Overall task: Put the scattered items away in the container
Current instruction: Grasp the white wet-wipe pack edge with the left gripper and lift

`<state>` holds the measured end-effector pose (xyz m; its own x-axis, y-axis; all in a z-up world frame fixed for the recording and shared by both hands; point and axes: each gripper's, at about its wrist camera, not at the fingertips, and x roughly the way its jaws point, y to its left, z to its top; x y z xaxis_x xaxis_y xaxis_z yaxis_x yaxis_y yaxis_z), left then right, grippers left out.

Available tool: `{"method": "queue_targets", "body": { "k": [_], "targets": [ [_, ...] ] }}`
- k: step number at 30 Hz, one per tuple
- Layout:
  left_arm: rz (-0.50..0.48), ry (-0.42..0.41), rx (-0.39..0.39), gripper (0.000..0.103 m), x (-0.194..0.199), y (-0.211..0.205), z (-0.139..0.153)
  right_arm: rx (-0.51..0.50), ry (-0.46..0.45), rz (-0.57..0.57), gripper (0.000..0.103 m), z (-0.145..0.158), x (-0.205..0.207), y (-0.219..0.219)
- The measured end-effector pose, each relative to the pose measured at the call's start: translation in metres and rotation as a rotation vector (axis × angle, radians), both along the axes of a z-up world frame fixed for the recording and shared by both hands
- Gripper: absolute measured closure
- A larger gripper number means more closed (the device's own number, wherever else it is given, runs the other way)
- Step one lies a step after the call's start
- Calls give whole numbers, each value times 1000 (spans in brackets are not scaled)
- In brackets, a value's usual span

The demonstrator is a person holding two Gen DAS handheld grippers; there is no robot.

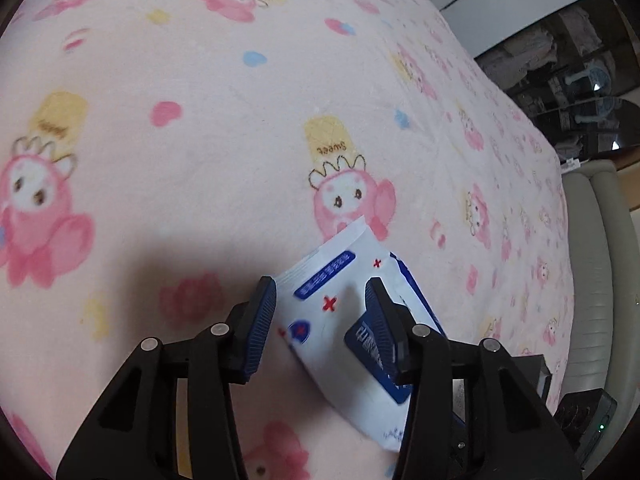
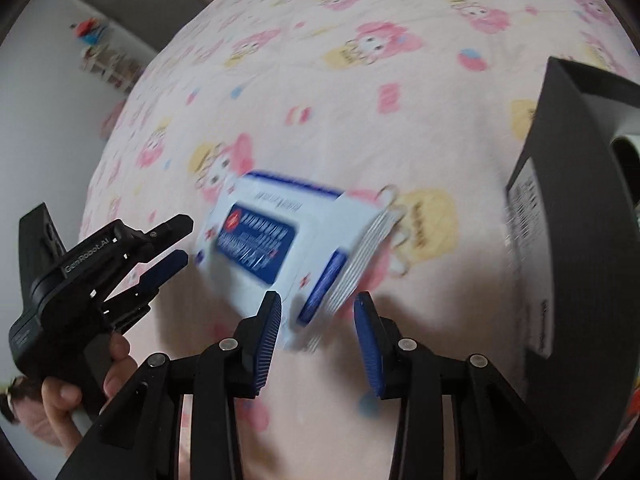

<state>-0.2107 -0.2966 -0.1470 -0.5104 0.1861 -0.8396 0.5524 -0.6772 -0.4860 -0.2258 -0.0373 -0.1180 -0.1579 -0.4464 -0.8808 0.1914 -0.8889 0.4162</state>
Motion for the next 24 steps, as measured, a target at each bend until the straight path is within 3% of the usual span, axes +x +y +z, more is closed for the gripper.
{"method": "queue_targets", "body": {
  "k": [2, 7, 10, 11, 13, 15, 19, 24],
  "targets": [
    [-26, -12, -25, 48, -14, -1, -6, 2, 0, -18, 65, -4, -6, -1],
    [-113, -51, 4, 44, -29, -1, -24, -34, -7, -24, 63, -18, -15, -8],
    [-138, -56, 38, 52, -21, 1, -20, -42, -4, -16, 63, -23, -19, -14],
    [-138, -57, 63, 60, -14, 2, -18, -33, 3, -4, 63, -22, -19, -17],
    [-136, -61, 103, 61, -1, 5, -14, -38, 14, 3, 63, -18, -16, -19],
    [-138, -88, 79, 67, 13, 15, -8, -52, 18, 17, 63, -12, -6, -13],
    [-191, -98, 23, 67, 49, 43, 6, -55, 6, 68, 63, 0, 22, -4],
    [-182, -102, 95, 63, 100, 50, 5, -23, 10, 75, 61, 7, 56, 17]
  ]
}}
